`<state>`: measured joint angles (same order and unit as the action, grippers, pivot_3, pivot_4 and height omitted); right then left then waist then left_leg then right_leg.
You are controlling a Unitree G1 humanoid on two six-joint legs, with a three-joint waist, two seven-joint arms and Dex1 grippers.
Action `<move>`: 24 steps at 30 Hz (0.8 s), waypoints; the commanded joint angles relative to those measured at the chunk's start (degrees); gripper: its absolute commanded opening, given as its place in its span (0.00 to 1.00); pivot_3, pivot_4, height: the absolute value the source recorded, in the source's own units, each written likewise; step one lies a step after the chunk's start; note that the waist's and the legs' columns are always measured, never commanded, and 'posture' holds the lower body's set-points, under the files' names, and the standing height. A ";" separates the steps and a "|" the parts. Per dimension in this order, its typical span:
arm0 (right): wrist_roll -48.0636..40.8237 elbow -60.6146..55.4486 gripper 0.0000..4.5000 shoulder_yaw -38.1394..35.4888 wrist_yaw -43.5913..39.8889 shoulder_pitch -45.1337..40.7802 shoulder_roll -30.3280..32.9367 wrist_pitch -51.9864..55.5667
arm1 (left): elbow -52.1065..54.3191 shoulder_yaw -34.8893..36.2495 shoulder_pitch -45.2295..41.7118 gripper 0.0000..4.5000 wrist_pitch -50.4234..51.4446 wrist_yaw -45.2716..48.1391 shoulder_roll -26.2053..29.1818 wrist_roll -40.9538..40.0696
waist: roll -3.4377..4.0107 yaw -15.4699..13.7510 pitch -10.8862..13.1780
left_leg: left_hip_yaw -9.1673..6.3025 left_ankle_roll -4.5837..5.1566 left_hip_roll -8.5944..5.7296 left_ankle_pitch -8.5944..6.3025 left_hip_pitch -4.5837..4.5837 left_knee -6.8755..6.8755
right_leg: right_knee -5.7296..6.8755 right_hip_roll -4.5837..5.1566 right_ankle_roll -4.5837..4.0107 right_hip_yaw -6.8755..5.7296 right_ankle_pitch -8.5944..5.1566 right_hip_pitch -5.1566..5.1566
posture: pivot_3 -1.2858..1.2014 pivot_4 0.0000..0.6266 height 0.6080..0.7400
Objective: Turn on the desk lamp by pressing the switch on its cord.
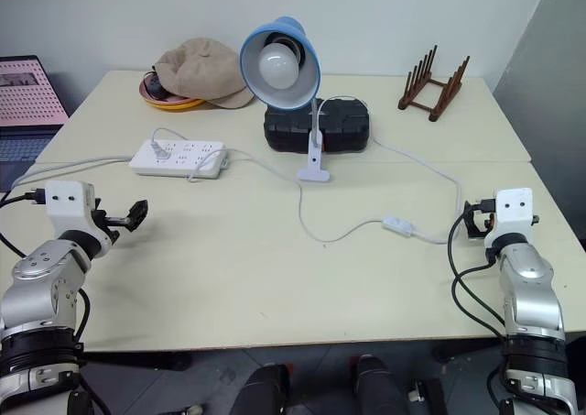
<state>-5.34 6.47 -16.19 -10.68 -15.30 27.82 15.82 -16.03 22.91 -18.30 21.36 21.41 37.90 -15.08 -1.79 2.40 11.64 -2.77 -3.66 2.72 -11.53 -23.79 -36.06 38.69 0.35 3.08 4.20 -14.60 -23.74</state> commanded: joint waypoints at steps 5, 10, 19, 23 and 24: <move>0.42 -1.45 0.99 -0.39 -1.08 -0.70 1.79 -1.18 | 3.30 1.13 0.38 1.00 1.35 2.78 1.65 -1.64 | 0.00 0.00 0.00 | 0.00 0.00 0.00 0.00 0.00 0.00 | 0.00 0.00 0.00 0.00 0.00 0.00 | 0.52 0.24 1.00; -2.93 -1.99 0.99 0.29 -10.67 -1.27 6.51 -0.63 | 8.15 -0.86 1.35 1.00 4.83 10.70 3.99 -4.57 | 0.00 0.12 0.01 | 0.01 0.00 0.00 0.00 -0.01 0.00 | -0.01 0.00 0.00 0.01 0.00 0.00 | 0.52 0.24 1.00; -14.01 -3.47 0.99 10.24 -46.43 -5.82 21.22 8.53 | 25.70 -15.43 -4.73 1.00 16.22 34.19 12.13 -14.18 | 0.02 0.45 0.05 | 0.00 0.01 0.00 0.00 0.02 -0.01 | -0.07 0.00 -0.01 -0.02 -0.02 0.06 | 0.52 0.24 1.00; -13.03 0.35 0.99 14.89 -50.15 -10.29 20.02 8.75 | 28.31 -23.12 -8.64 1.00 14.31 38.13 11.02 -11.95 | 0.01 0.64 0.05 | 0.00 0.01 0.00 0.00 0.04 -0.03 | -0.15 -0.01 0.00 -0.01 -0.02 0.12 | 0.52 0.24 1.00; -12.72 1.50 0.99 15.92 -50.29 -11.52 19.09 9.05 | 28.13 -24.61 -9.75 1.00 13.80 38.51 10.23 -11.45 | 0.01 0.72 0.05 | 0.00 0.01 0.00 0.00 0.04 -0.04 | -0.15 0.00 0.01 -0.01 -0.02 0.14 | 0.52 0.24 1.00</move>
<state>-18.18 6.56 -0.92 -59.88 -24.67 47.53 24.38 11.28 0.00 -26.26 36.79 58.76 48.69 -27.65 -1.78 3.12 11.68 -2.77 -3.65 2.72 -11.53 -23.75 -36.10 38.54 0.34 3.09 4.19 -14.62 -23.60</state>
